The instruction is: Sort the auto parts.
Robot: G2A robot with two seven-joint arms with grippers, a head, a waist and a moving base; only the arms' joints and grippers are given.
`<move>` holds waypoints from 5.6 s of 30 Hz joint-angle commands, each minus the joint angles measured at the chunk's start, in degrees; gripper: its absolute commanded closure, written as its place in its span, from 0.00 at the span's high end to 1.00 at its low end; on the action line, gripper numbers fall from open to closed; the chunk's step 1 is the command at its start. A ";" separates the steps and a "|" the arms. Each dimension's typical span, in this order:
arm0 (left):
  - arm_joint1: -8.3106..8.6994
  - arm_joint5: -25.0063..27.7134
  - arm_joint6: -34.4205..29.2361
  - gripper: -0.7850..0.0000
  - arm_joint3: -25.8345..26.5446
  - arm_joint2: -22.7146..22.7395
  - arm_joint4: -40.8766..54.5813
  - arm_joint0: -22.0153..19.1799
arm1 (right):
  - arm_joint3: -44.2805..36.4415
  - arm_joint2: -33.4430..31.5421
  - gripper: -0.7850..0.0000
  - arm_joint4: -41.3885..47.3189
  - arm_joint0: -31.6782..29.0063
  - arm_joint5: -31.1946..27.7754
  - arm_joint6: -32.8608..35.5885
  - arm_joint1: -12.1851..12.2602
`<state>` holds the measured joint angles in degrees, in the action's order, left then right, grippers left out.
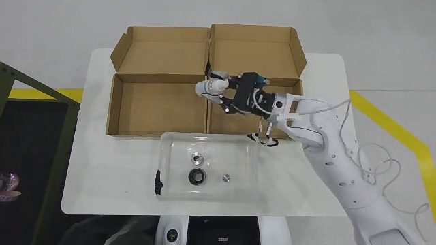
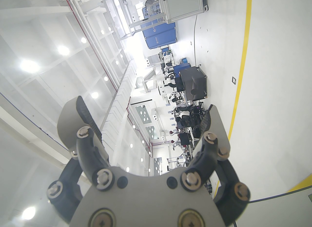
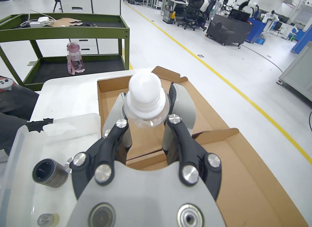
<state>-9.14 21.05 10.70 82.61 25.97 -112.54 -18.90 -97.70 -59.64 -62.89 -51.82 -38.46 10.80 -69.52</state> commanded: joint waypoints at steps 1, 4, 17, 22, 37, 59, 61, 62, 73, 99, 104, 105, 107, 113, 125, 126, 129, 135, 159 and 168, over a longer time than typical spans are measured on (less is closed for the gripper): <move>0.00 0.00 0.00 1.00 0.00 0.00 0.00 0.00 | 2.02 0.19 0.00 1.00 0.64 0.67 0.75 -0.15; 0.00 0.00 0.00 1.00 0.00 0.00 0.00 0.00 | 5.23 0.69 0.00 2.20 1.60 1.83 1.62 -0.43; 0.00 0.00 0.00 1.00 0.00 0.00 0.00 0.00 | 17.33 3.79 0.00 3.39 4.44 4.85 4.87 -1.60; 0.00 0.00 0.00 1.00 0.00 0.00 0.00 0.00 | 20.45 4.77 0.00 2.81 5.74 5.87 6.02 -2.04; 0.00 0.00 0.00 1.00 0.00 0.00 0.00 0.00 | 25.31 7.43 0.16 -0.93 6.83 8.18 7.44 -3.03; 0.00 0.00 0.00 1.00 0.00 0.00 0.00 0.00 | 8.72 2.20 0.99 -5.03 1.22 5.95 9.61 -1.35; 0.00 0.00 0.00 1.00 0.00 0.00 0.00 0.00 | 6.39 1.61 0.99 -5.32 0.40 5.51 10.43 -1.11; 0.00 0.00 0.00 1.00 0.00 0.00 0.00 0.00 | 5.37 1.32 1.00 -5.38 -0.03 5.45 10.71 -1.01; 0.00 0.00 0.00 1.00 0.00 0.00 0.00 0.00 | -3.54 -0.45 1.00 -6.07 -5.17 1.88 13.98 0.11; 0.00 0.00 0.00 1.00 0.00 0.00 0.00 0.00 | -20.34 0.66 1.00 -12.90 -21.52 -3.67 22.54 2.89; 0.00 0.00 0.00 1.00 0.00 0.00 0.00 0.00 | -21.79 0.44 1.00 -14.23 -24.10 -3.85 23.44 3.41; 0.00 0.00 0.00 1.00 0.00 0.00 0.00 0.00 | -22.03 0.39 1.00 -14.47 -24.69 -3.90 23.63 3.53; 0.00 0.00 0.00 1.00 0.00 0.00 0.00 0.00 | -22.40 0.24 1.00 -15.08 -25.76 -4.14 24.30 3.77; 0.00 0.00 0.00 1.00 0.00 0.00 0.00 0.00 | -22.89 0.10 1.00 -17.33 -27.50 -4.39 27.13 4.32; 0.00 0.00 0.00 1.00 0.00 0.00 0.00 0.00 | -22.10 2.77 1.00 -20.11 -26.62 -3.65 32.90 4.49; 0.00 0.00 0.00 1.00 0.00 0.00 0.00 0.00 | -21.82 2.99 1.00 -20.17 -26.43 -3.68 33.36 4.49; 0.00 0.00 0.00 1.00 0.00 0.00 0.00 0.00 | -20.91 3.59 1.00 -19.54 -25.87 -3.68 34.13 4.45; 0.00 0.00 0.00 1.00 0.00 0.00 0.00 0.00 | -18.77 4.87 1.00 -18.54 -24.46 -3.91 35.67 4.34; 0.00 0.00 0.00 1.00 0.00 0.00 0.00 0.00 | -14.70 8.92 0.00 -12.36 -20.59 -6.43 41.59 4.30; 0.00 0.00 0.00 1.00 0.00 0.00 0.00 0.00 | -18.45 8.46 0.00 -12.02 -19.97 -6.08 39.79 4.64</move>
<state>-9.14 21.05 10.70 82.61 25.97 -112.54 -18.90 -115.71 -51.05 -74.70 -71.75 -44.65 50.83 -64.92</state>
